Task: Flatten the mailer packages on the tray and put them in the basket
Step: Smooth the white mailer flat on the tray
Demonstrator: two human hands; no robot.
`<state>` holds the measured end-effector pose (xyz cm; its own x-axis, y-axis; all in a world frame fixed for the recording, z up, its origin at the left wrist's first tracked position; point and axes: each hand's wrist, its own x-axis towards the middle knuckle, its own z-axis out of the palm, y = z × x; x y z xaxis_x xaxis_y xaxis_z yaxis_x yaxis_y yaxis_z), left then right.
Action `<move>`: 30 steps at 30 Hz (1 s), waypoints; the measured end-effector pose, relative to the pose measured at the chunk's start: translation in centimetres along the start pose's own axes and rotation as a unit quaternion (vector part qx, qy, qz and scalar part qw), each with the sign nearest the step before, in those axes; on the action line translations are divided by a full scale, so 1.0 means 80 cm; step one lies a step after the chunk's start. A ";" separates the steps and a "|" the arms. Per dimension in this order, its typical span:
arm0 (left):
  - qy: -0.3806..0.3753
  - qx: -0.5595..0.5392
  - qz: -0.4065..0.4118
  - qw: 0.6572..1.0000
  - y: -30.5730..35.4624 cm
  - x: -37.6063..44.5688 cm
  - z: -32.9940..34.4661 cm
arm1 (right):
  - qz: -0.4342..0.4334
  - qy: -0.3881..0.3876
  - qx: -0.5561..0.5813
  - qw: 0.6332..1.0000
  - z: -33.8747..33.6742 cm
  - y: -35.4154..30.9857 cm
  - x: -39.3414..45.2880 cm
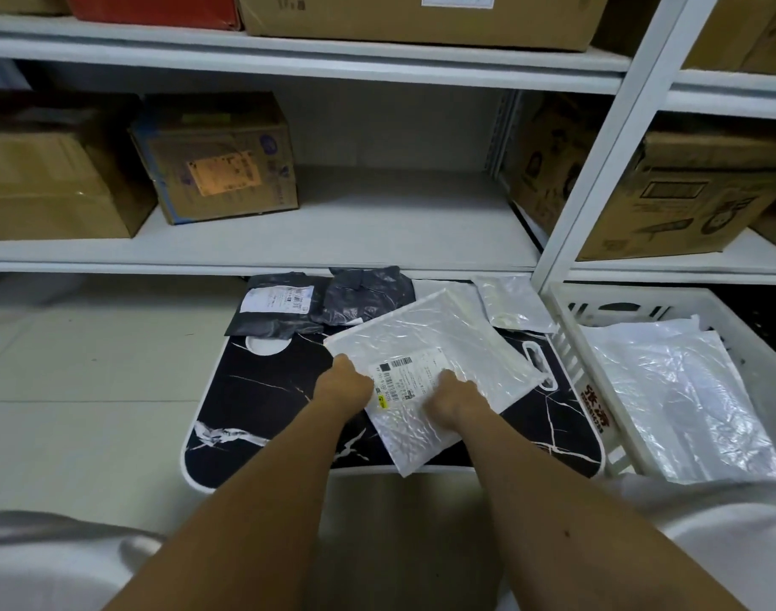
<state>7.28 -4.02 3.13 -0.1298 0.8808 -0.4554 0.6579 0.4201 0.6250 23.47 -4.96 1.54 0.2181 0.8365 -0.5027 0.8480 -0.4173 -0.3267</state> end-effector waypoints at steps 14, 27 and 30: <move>0.076 0.181 -0.025 0.980 -0.026 0.008 0.012 | -0.123 0.058 -0.076 0.988 0.035 -0.021 0.004; 0.082 0.356 0.169 0.916 -0.075 0.029 0.072 | -0.217 0.158 -0.216 0.939 0.107 0.008 0.019; 0.102 0.344 0.179 0.916 -0.086 0.026 0.078 | -0.230 0.179 -0.197 0.936 0.109 0.012 0.019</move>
<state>7.12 -6.45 -6.07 0.0949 0.9873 -0.1274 0.9882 -0.0780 0.1322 20.36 -7.19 -6.52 -0.1264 0.9903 -0.0575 0.9889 0.1212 -0.0858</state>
